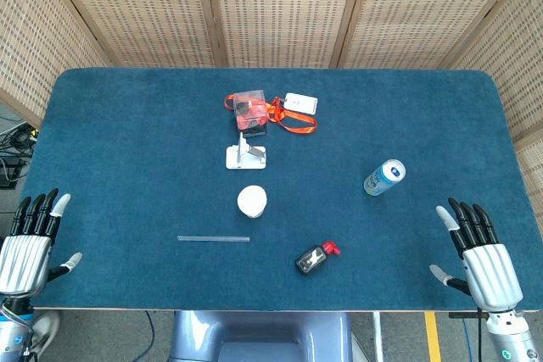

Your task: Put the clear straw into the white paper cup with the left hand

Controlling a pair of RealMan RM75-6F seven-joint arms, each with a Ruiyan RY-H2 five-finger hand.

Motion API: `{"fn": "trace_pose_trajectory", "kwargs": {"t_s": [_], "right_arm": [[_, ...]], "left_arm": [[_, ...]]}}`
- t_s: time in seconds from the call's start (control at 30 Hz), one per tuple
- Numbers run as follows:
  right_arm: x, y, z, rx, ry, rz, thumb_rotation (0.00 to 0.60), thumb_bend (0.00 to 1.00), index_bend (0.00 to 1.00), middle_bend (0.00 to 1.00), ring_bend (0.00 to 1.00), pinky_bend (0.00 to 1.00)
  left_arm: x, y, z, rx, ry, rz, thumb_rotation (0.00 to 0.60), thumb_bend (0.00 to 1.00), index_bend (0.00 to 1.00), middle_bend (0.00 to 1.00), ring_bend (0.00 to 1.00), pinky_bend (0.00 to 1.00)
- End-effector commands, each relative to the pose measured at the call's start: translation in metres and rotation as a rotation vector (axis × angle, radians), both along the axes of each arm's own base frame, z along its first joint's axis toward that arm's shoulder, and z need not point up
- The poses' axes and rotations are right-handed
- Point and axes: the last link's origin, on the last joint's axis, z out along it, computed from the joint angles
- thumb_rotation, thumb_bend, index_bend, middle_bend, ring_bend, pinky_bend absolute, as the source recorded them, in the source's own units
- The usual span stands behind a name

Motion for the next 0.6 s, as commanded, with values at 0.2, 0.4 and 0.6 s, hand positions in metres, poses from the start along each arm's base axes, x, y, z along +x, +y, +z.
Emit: {"fn": "trace_pose_trajectory", "kwargs": {"t_s": [0.2, 0.4, 0.6], "right_arm": [[-0.0003, 0.0007, 0.0013, -0.005, -0.007, 0.004, 0.600, 0.09, 0.05, 0.00, 0.00, 0.00], [-0.0001, 0.0006, 0.0021, -0.008, -0.010, 0.001, 0.600, 0.09, 0.05, 0.00, 0.00, 0.00], [-0.0010, 0.0003, 0.0032, -0.011, -0.015, -0.005, 0.600, 0.09, 0.05, 0.00, 0.00, 0.00]], "left_arm": [[0.0011, -0.0003, -0.0002, 0.006, 0.002, -0.002, 0.600, 0.05, 0.00, 0.00, 0.00, 0.00], [0.0019, 0.0004, -0.0006, 0.008, 0.002, -0.005, 0.600, 0.05, 0.00, 0.00, 0.00, 0.00], [0.0011, 0.0014, -0.0023, 0.001, 0.001, -0.004, 0.600, 0.05, 0.00, 0.00, 0.00, 0.00]]}}
